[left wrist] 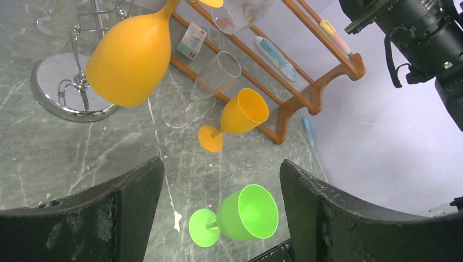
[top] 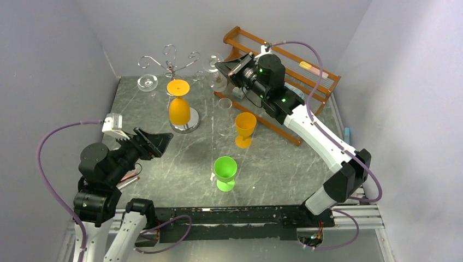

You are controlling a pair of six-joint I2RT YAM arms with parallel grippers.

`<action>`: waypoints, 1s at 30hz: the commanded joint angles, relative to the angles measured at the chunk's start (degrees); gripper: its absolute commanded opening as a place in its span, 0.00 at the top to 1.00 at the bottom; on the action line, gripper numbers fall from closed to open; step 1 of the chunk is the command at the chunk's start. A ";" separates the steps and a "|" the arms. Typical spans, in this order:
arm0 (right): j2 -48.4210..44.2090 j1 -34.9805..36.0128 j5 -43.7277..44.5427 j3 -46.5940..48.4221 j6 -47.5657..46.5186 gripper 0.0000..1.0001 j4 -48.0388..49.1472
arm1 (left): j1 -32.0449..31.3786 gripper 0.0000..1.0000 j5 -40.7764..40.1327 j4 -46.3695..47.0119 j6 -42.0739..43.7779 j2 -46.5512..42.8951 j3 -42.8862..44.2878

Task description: Place the wine glass upside down on the wine glass rack

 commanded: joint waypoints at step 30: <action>18.66 -0.91 -16.26 14.60 -0.58 1.00 5.11 | -0.25 0.18 -1.25 -1.74 0.31 2.05 1.94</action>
